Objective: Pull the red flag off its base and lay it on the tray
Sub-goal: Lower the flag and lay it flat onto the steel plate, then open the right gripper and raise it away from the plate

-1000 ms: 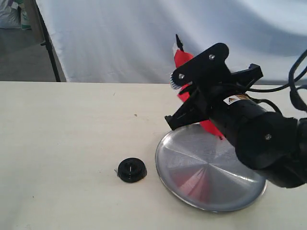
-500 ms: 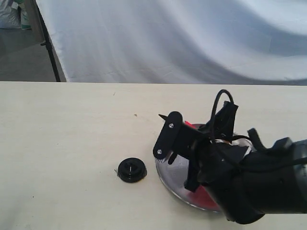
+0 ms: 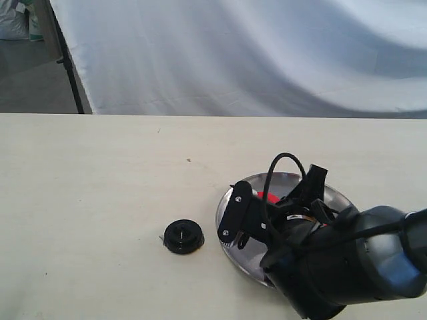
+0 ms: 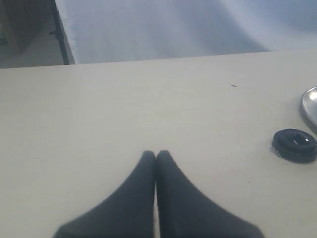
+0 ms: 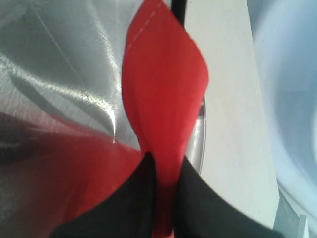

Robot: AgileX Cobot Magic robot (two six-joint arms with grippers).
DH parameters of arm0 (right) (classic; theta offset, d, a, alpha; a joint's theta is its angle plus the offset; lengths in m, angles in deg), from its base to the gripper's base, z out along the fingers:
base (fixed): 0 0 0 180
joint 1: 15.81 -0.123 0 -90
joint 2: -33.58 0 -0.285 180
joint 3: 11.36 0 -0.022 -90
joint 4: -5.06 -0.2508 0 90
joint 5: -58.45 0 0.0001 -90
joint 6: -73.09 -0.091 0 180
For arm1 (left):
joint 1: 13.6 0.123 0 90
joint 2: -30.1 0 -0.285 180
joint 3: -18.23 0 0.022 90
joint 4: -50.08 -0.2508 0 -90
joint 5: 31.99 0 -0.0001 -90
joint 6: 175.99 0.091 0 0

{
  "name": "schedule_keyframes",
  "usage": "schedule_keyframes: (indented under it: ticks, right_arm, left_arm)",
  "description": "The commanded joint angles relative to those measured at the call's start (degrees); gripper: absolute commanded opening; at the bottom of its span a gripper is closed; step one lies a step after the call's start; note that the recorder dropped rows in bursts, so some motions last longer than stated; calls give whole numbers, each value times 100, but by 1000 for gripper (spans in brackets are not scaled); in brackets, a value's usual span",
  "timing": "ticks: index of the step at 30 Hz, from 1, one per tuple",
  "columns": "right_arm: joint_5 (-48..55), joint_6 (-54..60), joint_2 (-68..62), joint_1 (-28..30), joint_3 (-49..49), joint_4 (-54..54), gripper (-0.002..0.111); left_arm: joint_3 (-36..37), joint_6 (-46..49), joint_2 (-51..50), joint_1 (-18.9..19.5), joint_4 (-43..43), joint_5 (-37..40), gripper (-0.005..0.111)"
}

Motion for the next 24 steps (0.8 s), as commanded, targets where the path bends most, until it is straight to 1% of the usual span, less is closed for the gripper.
schedule_keyframes:
  ticks: [1,3,6,7,8,9,11,13,14,17,18,19,20,22,24]
  right_arm:
    - [-31,-401,-11,-19,11,-31,7]
    - [-31,-449,-11,-19,11,6,21]
    - [-31,-464,-11,-19,11,31,50]
    - [-31,-479,-11,-19,11,57,57]
    - [-60,-568,-11,-19,11,107,61]
    - [-116,-682,-11,-19,11,137,61]
    - [-223,-921,-11,-19,11,177,58]
    - [-270,-1134,0,-19,11,243,53]
    - [-285,-1378,11,-19,11,356,46]
    - [-246,-2808,225,-139,11,1062,16]
    - [-229,-3595,430,-274,11,1579,1]
    - [-229,-3922,557,-336,11,1802,0]
    - [-336,-4404,845,-508,11,2319,0]
    - [-368,-4602,1309,-756,-9,2811,0]
    - [-368,-4628,1772,-909,-90,2841,0]
  left_arm:
    - [16,-10,23,30,45,-2,0]
    - [16,-10,23,30,45,-2,0]
    - [16,-10,23,30,45,-2,0]
    - [16,-10,23,30,45,-2,0]
    - [16,-10,23,30,45,-2,0]
    - [16,-10,23,30,45,-2,0]
    - [16,-10,23,30,45,-2,0]
    - [16,-10,23,30,45,-2,0]
    - [16,-10,23,30,45,-2,0]
    - [16,-10,23,30,45,-2,0]
    - [16,-10,23,30,45,-2,0]
    - [16,-10,23,30,45,-2,0]
    - [16,-10,23,30,45,-2,0]
    - [16,-10,23,30,45,-2,0]
    - [16,-10,23,30,45,-2,0]
